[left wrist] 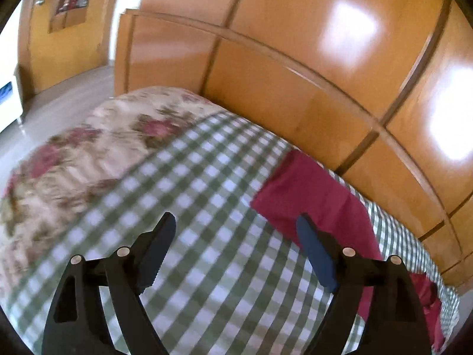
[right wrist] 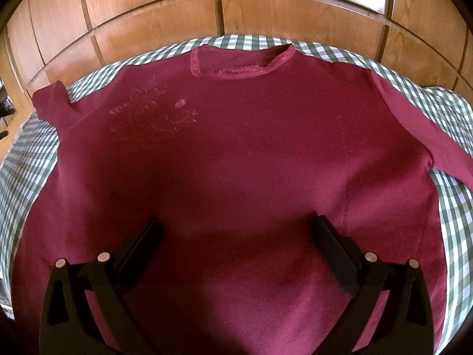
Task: Fold small clothes
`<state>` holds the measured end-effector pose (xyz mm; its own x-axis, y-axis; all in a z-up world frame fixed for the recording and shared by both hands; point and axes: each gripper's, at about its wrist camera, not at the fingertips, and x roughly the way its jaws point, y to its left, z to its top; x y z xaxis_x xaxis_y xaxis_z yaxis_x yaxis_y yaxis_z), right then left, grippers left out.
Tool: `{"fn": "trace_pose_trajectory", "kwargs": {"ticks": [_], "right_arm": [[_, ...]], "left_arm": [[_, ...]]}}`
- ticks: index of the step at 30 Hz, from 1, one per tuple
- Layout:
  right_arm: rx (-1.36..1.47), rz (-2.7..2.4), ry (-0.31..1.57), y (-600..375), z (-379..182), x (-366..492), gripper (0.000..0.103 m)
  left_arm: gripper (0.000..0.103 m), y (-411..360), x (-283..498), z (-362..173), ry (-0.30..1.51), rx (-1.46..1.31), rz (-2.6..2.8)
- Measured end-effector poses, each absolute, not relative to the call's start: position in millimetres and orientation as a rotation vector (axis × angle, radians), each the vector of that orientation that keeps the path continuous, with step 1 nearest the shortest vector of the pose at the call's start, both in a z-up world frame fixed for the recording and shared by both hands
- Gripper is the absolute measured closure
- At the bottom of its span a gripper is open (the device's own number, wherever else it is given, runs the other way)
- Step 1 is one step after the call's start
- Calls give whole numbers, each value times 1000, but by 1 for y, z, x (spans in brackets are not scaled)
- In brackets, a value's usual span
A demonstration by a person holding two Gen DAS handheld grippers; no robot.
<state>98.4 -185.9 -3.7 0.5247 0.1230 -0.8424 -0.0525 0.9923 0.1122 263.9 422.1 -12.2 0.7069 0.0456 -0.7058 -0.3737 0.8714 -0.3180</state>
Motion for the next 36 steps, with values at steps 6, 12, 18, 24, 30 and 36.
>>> {"fn": "trace_pose_trajectory", "kwargs": {"ticks": [6,12,18,24,30,36], "right_arm": [[70,103,1014,-186,-4,99,2],[71,105,1013,-186,-5,100,2],[75,105,1011,-187,-6,100,2],[78,108,1007,-187,-6,100,2],[77,105,1006,-186,-5,100,2],[83,110,1014,-188,-3,100,2]], "left_arm": [[20,401,327,-45,811,-383,230],[64,390,359,-76,888,-361,248],[97,385,328,-48,846,-390,191],[97,410,245,3,776,-531,184],[97,408,193,-16,902,-474,300],[61,377,182,-53,997,-364,426]]}}
